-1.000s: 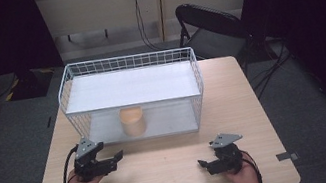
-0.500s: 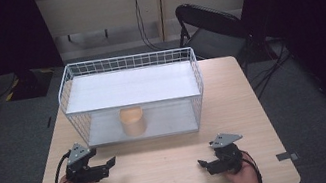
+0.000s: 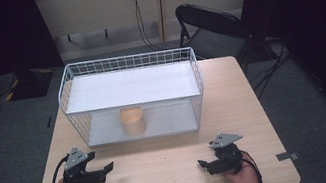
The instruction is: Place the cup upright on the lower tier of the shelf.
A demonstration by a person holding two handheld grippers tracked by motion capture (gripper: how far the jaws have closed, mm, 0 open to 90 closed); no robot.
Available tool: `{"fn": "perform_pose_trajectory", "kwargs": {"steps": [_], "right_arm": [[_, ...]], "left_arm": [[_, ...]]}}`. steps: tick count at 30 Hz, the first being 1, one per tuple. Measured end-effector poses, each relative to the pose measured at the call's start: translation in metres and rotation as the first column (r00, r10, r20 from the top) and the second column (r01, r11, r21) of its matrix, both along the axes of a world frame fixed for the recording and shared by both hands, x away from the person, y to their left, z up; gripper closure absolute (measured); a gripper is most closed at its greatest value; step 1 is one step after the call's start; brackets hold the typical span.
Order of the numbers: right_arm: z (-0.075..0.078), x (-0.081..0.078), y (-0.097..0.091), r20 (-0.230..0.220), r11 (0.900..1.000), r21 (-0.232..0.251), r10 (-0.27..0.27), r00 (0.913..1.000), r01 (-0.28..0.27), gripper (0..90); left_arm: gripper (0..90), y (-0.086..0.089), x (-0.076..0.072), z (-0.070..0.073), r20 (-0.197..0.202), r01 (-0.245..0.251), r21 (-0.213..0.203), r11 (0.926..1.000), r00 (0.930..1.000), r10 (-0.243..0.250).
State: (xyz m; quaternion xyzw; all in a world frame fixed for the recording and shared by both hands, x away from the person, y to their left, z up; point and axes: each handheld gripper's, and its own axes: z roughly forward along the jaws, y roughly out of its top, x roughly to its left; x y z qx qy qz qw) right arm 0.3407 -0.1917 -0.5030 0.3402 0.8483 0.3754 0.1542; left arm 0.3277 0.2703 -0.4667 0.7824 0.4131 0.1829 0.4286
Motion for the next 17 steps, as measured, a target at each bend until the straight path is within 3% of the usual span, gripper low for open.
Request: {"fn": "perform_pose_trajectory", "kwargs": {"steps": [8,13,17], "right_arm": [[0.0,0.0,0.0,0.0,1.0,0.0,0.0,1.0,0.0,18.0],[0.0,0.0,0.0,0.0,1.0,0.0,0.0,1.0,0.0,17.9],[0.0,0.0,0.0,0.0,1.0,0.0,0.0,1.0,0.0,17.9]], "left_arm": [[17.4,0.005,-0.001,-0.011,-0.03,0.0,0.011,0.9999,0.9995,0.001],[17.4,0.005,-0.001,-0.02,-0.051,0.013,0.06,0.9981,0.9987,-0.009],[17.4,0.005,0.0,-0.024,-0.062,0.018,0.061,0.998,0.998,-0.014]]}}
